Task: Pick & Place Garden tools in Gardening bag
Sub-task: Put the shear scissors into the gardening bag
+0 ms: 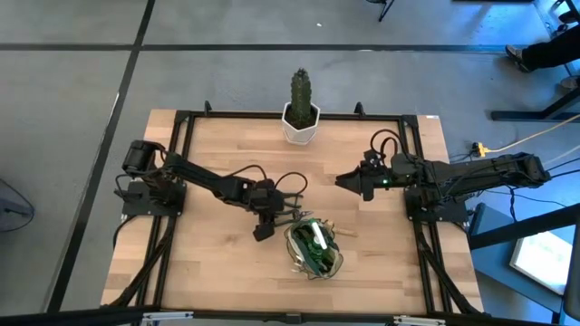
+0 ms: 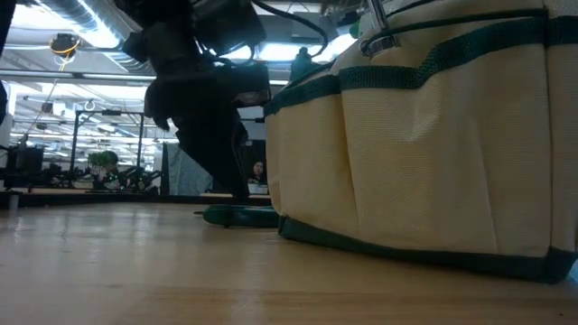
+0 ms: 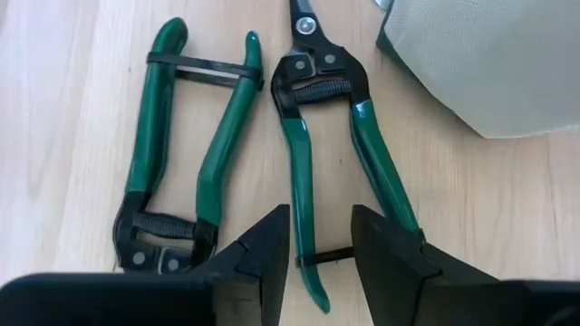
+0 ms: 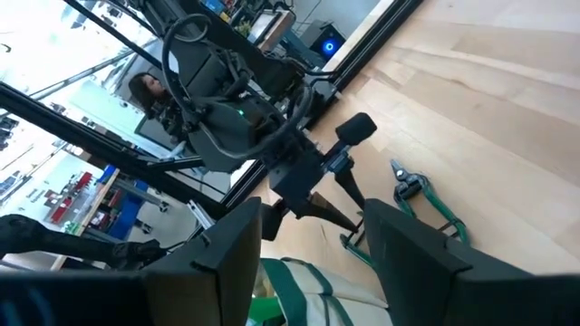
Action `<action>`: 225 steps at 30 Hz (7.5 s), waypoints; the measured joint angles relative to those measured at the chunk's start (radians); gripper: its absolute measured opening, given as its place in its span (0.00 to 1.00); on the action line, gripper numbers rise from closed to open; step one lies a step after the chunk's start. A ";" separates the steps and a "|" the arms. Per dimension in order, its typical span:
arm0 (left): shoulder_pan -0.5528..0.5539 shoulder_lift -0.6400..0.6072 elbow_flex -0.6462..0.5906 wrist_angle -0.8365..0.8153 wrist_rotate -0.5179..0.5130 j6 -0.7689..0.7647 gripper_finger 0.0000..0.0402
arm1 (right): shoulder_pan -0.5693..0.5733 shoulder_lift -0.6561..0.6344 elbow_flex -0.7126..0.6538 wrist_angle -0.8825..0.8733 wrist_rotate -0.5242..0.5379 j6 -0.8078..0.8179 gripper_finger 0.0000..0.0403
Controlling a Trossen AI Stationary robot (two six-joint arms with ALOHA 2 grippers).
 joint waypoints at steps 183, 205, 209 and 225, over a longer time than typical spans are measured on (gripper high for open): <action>0.111 -0.115 -0.129 1.793 0.806 -1.010 0.05 | 0.259 0.779 0.777 0.600 0.127 -0.453 0.14; 0.333 -0.122 -0.238 1.456 0.915 -1.017 0.20 | 0.291 0.702 0.778 0.408 0.101 -0.411 0.03; 0.365 -0.117 -0.304 1.445 0.905 -1.000 0.19 | 0.336 0.643 0.778 0.240 0.105 -0.467 0.03; 0.116 -0.342 -0.208 0.838 0.433 -0.591 0.03 | 0.468 0.506 0.777 -0.304 0.280 -0.304 0.03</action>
